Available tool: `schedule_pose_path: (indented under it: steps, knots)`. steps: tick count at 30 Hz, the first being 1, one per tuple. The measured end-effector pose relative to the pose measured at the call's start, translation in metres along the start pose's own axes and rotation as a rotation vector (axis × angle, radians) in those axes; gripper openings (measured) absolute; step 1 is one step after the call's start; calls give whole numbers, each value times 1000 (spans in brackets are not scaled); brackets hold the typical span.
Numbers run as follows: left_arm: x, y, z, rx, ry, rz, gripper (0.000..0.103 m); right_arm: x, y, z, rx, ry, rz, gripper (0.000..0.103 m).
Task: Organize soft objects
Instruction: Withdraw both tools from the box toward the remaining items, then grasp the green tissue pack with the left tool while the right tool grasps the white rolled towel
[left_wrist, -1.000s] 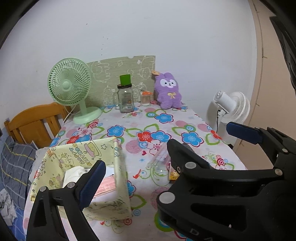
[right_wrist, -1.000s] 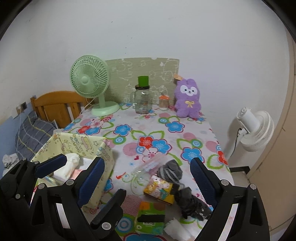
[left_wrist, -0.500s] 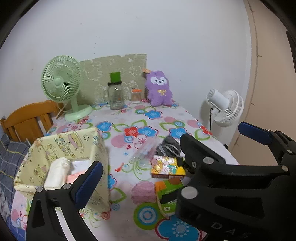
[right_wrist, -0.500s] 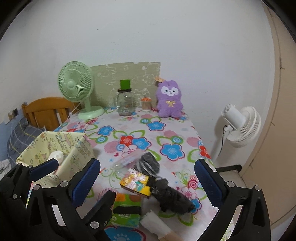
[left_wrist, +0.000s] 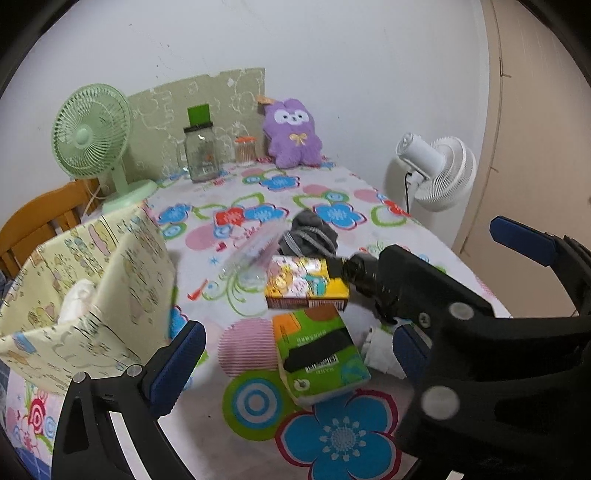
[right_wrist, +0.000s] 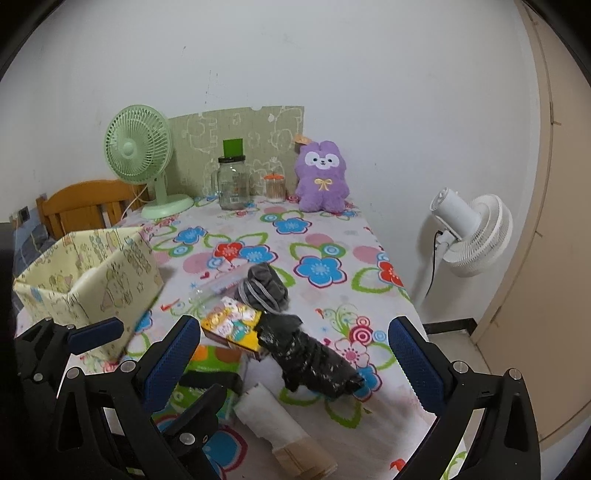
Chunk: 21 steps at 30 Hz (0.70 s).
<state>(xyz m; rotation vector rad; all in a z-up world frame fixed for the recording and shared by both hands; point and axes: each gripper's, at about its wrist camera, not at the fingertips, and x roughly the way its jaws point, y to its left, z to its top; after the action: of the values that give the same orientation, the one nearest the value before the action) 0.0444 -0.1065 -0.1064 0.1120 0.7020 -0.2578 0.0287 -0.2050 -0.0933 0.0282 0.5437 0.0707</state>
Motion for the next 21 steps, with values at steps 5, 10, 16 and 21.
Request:
schedule_pose_path:
  steps: [5, 10, 16, 21]
  knots:
    - [8, -3, -8, 13, 22, -12, 101, 5, -6, -12, 4, 21, -5, 103]
    - [19, -1, -15, -2, 84, -38, 95, 10, -10, -24, 17, 50, -15, 100]
    - [27, 1, -22, -5, 122, -37, 90, 21, -12, -36, 25, 107, -6, 95]
    - [31, -1, -23, 4, 133, -41, 88, 26, -13, -41, 39, 137, -3, 94]
